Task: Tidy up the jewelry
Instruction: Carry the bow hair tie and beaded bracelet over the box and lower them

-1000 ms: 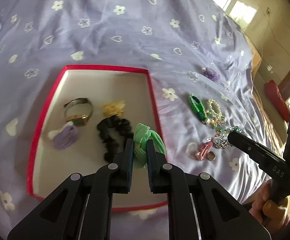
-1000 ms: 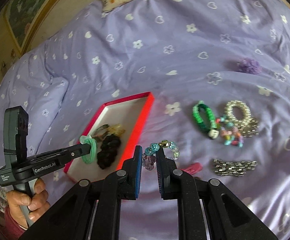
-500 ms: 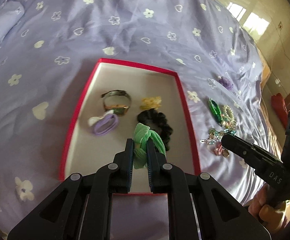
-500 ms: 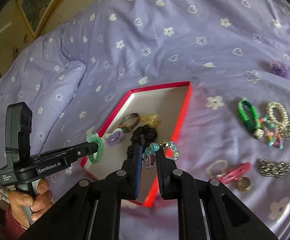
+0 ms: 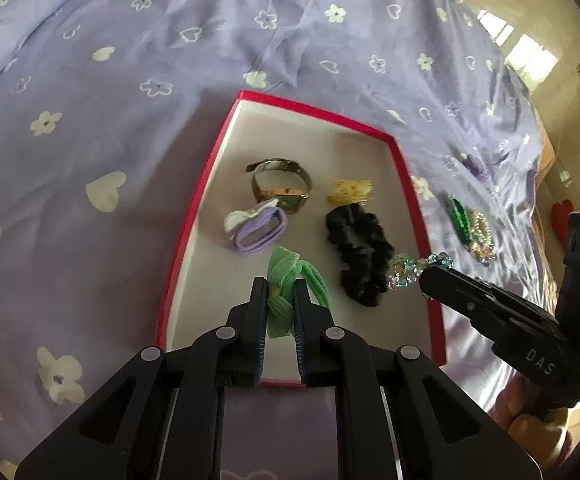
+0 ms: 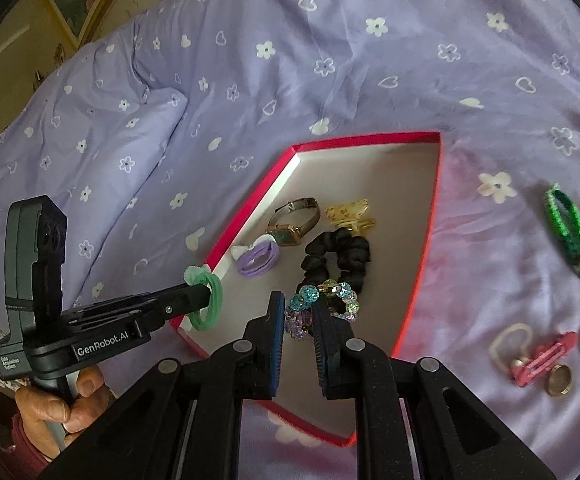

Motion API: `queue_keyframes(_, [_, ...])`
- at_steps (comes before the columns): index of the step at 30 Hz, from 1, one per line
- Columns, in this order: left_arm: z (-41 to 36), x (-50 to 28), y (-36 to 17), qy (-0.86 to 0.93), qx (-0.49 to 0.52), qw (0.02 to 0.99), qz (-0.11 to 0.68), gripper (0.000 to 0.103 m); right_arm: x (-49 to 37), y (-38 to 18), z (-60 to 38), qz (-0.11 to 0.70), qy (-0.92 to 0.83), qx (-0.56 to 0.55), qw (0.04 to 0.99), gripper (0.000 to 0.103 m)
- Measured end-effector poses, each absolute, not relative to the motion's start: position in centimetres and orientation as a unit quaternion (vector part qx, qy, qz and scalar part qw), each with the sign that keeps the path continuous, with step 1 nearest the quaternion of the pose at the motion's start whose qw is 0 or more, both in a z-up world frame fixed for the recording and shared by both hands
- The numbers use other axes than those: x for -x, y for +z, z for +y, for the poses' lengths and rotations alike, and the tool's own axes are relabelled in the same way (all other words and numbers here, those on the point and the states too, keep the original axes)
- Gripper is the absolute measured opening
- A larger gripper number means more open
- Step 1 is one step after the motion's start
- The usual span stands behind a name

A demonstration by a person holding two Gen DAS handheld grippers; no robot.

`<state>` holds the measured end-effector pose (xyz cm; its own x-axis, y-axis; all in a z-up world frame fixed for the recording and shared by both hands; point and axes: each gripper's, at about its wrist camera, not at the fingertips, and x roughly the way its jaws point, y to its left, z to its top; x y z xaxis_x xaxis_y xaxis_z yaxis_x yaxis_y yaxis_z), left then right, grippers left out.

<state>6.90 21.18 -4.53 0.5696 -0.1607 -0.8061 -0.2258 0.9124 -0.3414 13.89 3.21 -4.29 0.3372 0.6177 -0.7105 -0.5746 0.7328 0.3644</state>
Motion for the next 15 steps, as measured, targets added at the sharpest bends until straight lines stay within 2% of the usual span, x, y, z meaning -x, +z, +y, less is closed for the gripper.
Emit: queue_keyframes(15, [22.7, -8.9, -8.5, 0.038, 0.210, 0.841, 0.497, 0.011, -15.7, -7.7, 5.5, 0.479, 0.363, -0.006, 0.799, 0.013])
